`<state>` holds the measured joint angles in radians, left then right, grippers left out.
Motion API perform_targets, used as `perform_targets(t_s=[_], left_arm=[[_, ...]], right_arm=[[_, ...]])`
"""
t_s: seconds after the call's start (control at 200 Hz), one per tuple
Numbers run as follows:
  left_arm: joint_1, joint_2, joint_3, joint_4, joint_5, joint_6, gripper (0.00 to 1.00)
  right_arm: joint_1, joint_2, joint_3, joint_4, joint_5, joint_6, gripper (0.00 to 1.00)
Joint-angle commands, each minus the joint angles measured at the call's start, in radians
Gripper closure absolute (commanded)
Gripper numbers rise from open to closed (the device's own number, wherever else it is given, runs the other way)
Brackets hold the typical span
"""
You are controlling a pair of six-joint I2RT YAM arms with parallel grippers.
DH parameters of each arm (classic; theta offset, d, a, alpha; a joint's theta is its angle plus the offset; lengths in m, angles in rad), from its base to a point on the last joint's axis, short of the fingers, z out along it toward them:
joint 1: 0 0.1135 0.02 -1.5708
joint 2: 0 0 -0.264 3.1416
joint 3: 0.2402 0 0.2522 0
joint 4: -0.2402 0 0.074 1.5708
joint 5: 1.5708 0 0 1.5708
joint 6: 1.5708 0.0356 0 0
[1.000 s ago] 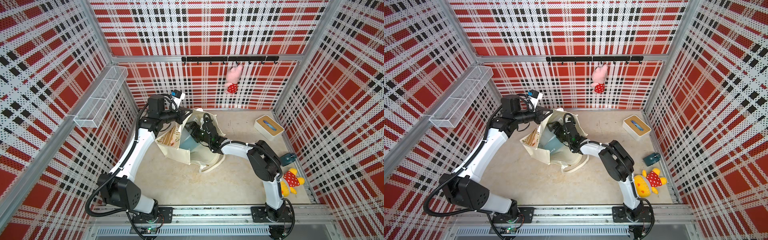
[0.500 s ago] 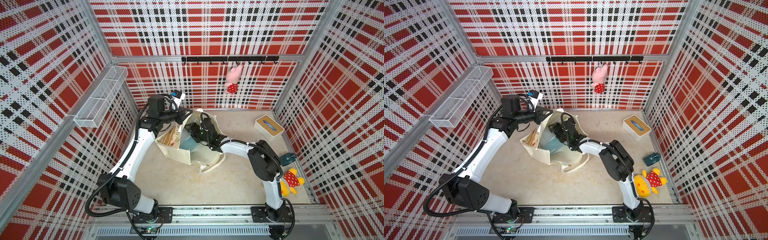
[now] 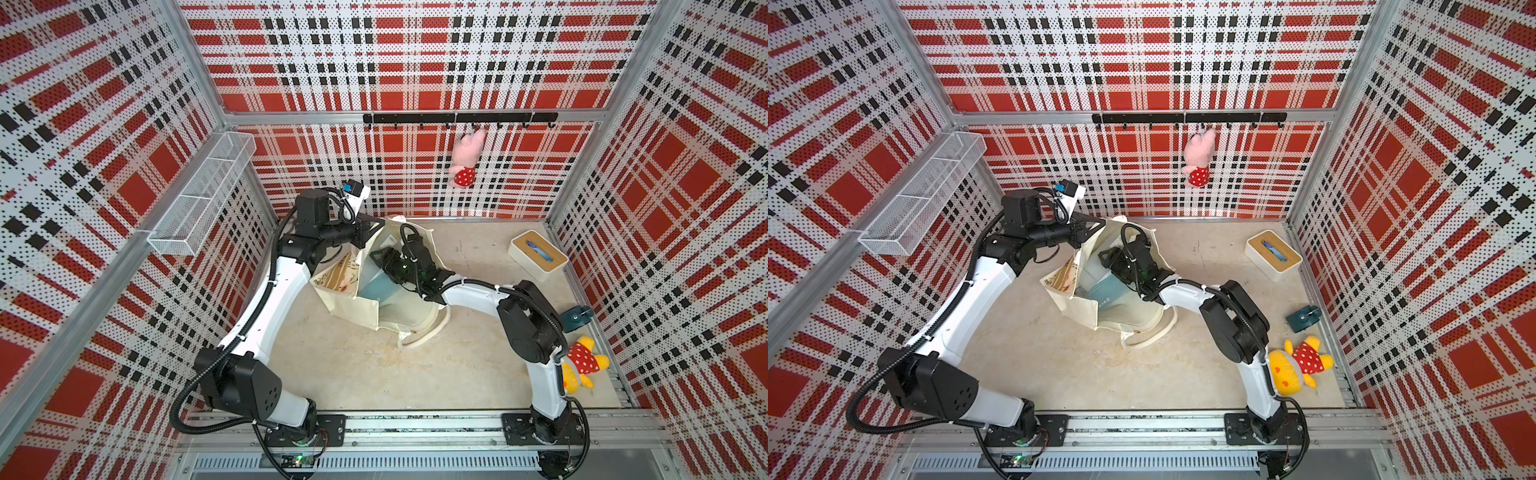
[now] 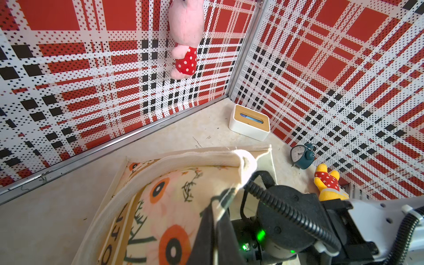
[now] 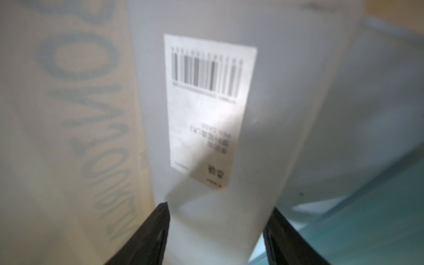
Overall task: Take out the pencil case from the canvas bag
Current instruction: Pick up the pencil case from the canvas bag.
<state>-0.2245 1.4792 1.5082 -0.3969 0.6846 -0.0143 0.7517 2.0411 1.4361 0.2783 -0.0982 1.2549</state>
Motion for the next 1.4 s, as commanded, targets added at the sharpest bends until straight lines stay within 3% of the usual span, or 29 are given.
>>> perform_targets(t_s=[0.0, 0.115, 0.296, 0.491, 0.556, 0.716, 0.907, 1.223, 1.393], left_arm=[[-0.012, -0.053, 0.058, 0.119, 0.039, -0.012, 1.0], [-0.003, -0.056, 0.051, 0.132, 0.041, -0.021, 1.0], [0.005, -0.064, 0.035, 0.157, 0.047, -0.038, 1.0], [-0.004, -0.068, 0.035, 0.16, 0.088, -0.037, 1.0], [-0.007, -0.07, 0.032, 0.16, 0.101, -0.033, 1.0], [-0.015, -0.076, 0.024, 0.161, 0.118, -0.028, 1.0], [-0.015, -0.082, 0.017, 0.159, 0.135, -0.025, 1.0], [-0.06, -0.08, 0.019, 0.145, 0.147, -0.011, 1.0], [-0.061, -0.08, 0.02, 0.139, 0.146, -0.004, 1.0]], right_arm=[[0.003, -0.1, -0.029, 0.03, 0.075, -0.12, 0.35], [0.014, -0.144, -0.07, 0.061, 0.1, -0.181, 0.36], [0.013, -0.152, -0.091, 0.092, 0.093, -0.164, 0.39], [0.011, -0.096, -0.006, -0.02, 0.095, -0.073, 0.06], [0.008, -0.082, 0.008, -0.033, 0.1, -0.041, 0.0], [-0.004, -0.048, 0.055, -0.083, 0.091, 0.023, 0.0], [-0.011, -0.014, 0.142, -0.288, 0.121, 0.085, 0.0], [-0.025, 0.062, 0.224, -0.387, 0.084, 0.132, 0.0], [-0.027, 0.074, 0.232, -0.402, 0.072, 0.139, 0.1]])
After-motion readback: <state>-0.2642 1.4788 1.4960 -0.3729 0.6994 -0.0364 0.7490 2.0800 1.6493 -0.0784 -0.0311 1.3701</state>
